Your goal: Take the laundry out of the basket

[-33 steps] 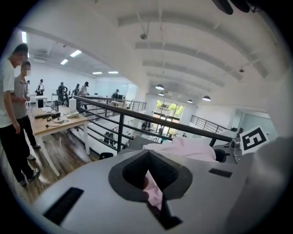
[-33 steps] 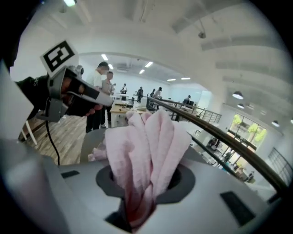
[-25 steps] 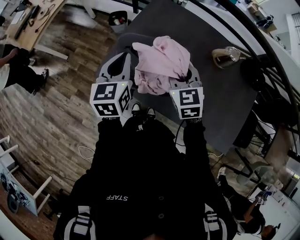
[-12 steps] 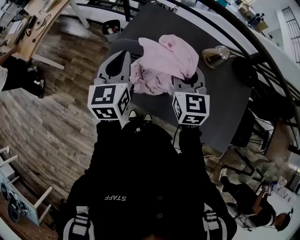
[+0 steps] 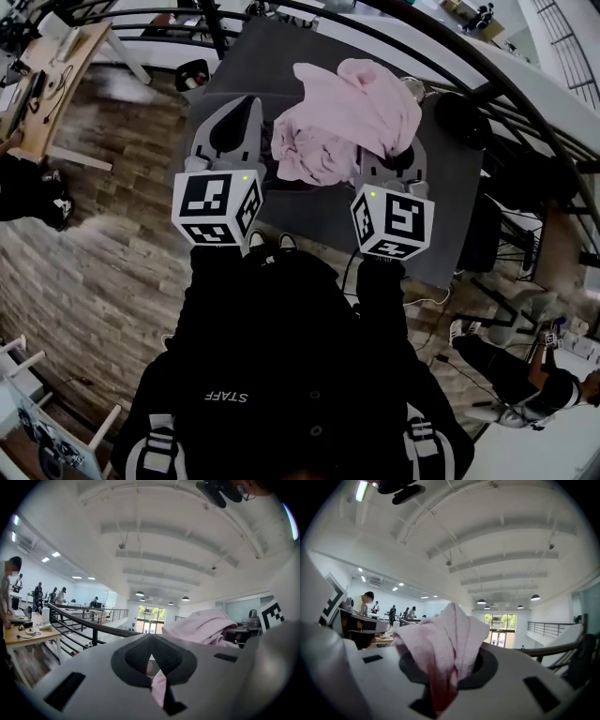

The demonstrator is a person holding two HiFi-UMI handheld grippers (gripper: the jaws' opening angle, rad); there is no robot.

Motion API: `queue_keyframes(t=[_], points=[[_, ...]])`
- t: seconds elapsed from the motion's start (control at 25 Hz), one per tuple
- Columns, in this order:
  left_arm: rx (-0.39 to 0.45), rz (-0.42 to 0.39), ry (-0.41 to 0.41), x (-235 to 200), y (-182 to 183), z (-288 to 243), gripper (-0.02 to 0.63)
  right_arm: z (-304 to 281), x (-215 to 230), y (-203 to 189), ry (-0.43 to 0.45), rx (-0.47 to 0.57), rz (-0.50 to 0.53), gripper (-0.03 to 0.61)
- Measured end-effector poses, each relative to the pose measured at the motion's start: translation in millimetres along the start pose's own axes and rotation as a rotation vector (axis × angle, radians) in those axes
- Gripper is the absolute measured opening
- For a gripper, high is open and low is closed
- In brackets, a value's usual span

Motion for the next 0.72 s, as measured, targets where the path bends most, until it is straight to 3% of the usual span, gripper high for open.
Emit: queue_keyframes(t=[0.36, 0.72], points=[[-0.029, -0.029, -0.135, 52.6, -11.0, -25.3, 0.002, 43.2, 51.9, -12.2, -0.188, -0.024, 0.018, 0.103], [-0.092, -0.046, -0.201, 93.6, -47.6, -43.0, 0.002, 72.3, 91.3, -61.6, -0.299, -0.124, -0.003, 0.103]])
Point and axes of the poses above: the fingertips, and each gripper's own axes: z backward along the fingers, x to its right, y out of its top, the point moved 10 cm from there along z, backward along the fingers, and after that the axes turned 4 degrees about z, right-handed, at the moved point
